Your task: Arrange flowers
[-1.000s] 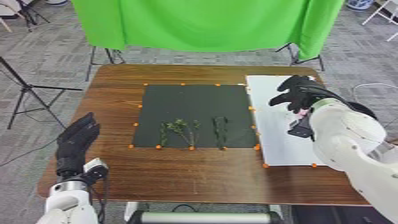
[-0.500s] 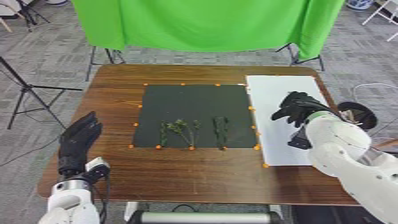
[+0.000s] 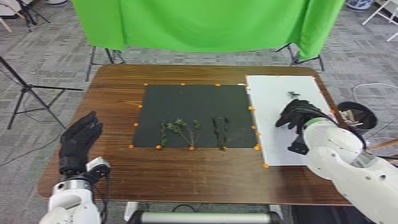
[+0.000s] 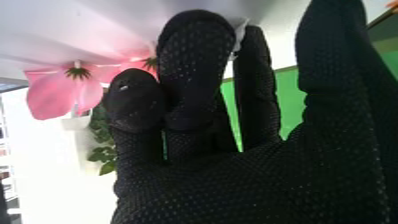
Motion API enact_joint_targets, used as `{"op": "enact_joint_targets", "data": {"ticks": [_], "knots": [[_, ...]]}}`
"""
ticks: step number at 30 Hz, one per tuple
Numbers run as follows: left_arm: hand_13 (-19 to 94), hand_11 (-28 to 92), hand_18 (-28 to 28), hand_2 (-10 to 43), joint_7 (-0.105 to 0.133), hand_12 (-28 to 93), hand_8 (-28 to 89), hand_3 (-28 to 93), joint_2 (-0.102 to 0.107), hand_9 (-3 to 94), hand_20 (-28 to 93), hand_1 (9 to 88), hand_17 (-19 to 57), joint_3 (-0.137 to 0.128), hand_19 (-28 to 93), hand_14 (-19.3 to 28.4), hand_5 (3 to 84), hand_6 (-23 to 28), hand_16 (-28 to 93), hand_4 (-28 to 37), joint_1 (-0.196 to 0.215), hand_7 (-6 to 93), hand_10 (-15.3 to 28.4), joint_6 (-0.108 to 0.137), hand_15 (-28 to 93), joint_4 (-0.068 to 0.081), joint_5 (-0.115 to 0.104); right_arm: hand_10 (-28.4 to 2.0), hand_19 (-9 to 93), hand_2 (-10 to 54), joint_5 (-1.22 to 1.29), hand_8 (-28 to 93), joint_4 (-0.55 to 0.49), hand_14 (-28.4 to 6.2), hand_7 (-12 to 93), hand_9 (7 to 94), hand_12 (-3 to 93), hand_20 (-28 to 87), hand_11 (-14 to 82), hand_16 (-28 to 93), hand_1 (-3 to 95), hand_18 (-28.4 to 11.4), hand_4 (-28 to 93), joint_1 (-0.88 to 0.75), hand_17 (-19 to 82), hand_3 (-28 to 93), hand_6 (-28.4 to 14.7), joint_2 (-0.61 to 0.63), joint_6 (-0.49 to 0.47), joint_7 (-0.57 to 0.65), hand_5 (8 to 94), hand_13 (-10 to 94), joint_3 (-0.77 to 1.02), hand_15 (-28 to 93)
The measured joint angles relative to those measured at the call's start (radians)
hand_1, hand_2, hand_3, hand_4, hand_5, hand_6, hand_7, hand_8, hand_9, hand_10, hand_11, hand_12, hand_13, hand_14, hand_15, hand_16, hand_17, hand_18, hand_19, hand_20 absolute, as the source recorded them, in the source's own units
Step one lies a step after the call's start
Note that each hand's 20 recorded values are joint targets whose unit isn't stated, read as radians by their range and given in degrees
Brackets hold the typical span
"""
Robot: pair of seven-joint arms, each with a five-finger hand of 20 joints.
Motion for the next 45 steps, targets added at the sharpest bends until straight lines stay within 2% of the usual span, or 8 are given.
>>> {"op": "enact_joint_targets", "data": {"ticks": [3,10,22,28,33,38,42,45], "knots": [[36,21,11.7,-1.6,0.000,9,-9,69,-0.001,37.6,25,40.0,19.6,0.000,10,14.1,47.5,1.5,-3,-16.6,0.000,17.7,12.5,-0.001,19,0.000,-0.001,-15.1,88,-9.5,-0.005,9,0.011,-4.9,17,80.3,21.4,39,14.6,31,56.0,-9.9,-11,-0.002,65,58,-3.8,-0.001,0.065,-0.001,75.3,89,-0.011,52],[36,21,11.6,-1.7,0.000,9,-9,69,-0.004,37.6,25,39.9,19.7,-0.002,10,14.0,47.2,2.0,-3,-16.6,0.001,17.4,12.5,-0.003,19,0.000,-0.001,-15.1,87,-9.5,0.011,8,0.013,-5.0,16,82.0,24.2,42,12.2,33,57.0,-9.8,-10,-0.027,65,58,-4.1,0.003,0.249,-0.025,77.6,89,-0.036,52],[36,21,11.5,-1.7,-0.003,9,-9,69,0.015,37.6,25,39.9,19.8,-0.014,10,13.9,46.9,2.4,-3,-16.6,0.002,17.3,12.5,-0.007,19,-0.001,-0.001,-15.0,88,-9.5,0.349,7,-0.134,-5.0,15,80.7,23.8,44,12.1,34,57.2,-9.6,-10,0.033,64,58,-3.9,0.017,0.313,-0.147,77.7,88,0.028,53],[36,21,11.6,-1.8,-0.006,9,-9,69,0.035,37.6,25,39.8,19.7,-0.033,10,14.1,46.9,2.5,-3,-16.7,0.005,17.3,12.5,-0.009,19,-0.002,-0.002,-15.0,89,-9.5,0.374,7,-0.143,-4.9,15,80.8,24.0,44,12.0,34,57.0,-9.5,-10,0.194,64,58,-3.8,0.013,0.307,-0.202,77.5,88,-0.109,53],[36,21,11.7,-1.2,-0.006,9,-9,69,0.066,37.9,25,38.4,19.7,-0.064,10,14.1,47.1,2.4,-3,-17.7,0.004,17.4,12.6,-0.010,19,-0.001,-0.004,-14.9,89,-9.5,0.460,7,-0.117,-4.8,15,80.4,23.8,45,12.1,34,56.9,-9.5,-10,0.348,64,58,-3.8,-0.036,0.280,-0.249,77.2,88,-0.269,54],[37,21,11.8,3.5,0.003,9,-9,69,0.098,39.7,25,33.7,19.6,-0.097,10,14.1,48.2,2.1,-3,-25.1,0.000,17.2,13.0,-0.008,19,0.000,-0.015,-14.8,89,-9.5,0.505,7,-0.051,-4.8,15,80.0,23.4,45,12.1,35,56.5,-9.6,-10,0.488,64,58,-3.6,-0.134,0.224,-0.292,76.9,88,-0.420,54],[39,21,11.9,13.8,0.026,9,-9,66,0.107,45.2,25,28.2,20.3,-0.101,10,14.3,52.8,2.0,-3,-28.2,-0.013,16.7,13.8,-0.006,19,0.005,-0.034,-14.8,89,-9.5,0.522,7,-0.005,-4.8,15,79.5,22.9,45,12.3,35,56.5,-9.6,-10,0.566,64,58,-3.6,-0.229,0.184,-0.303,76.6,88,-0.497,54],[41,22,11.7,22.2,0.049,9,-9,61,0.107,49.8,26,29.3,21.6,-0.098,9,14.3,58.1,2.5,-3,-28.3,-0.023,15.6,14.0,-0.004,19,0.010,-0.054,-15.0,89,-9.5,0.539,7,0.021,-4.8,15,78.3,21.7,45,13.2,34,56.2,-9.6,-10,0.597,64,58,-3.7,-0.297,0.163,-0.306,76.0,88,-0.530,54]]}}
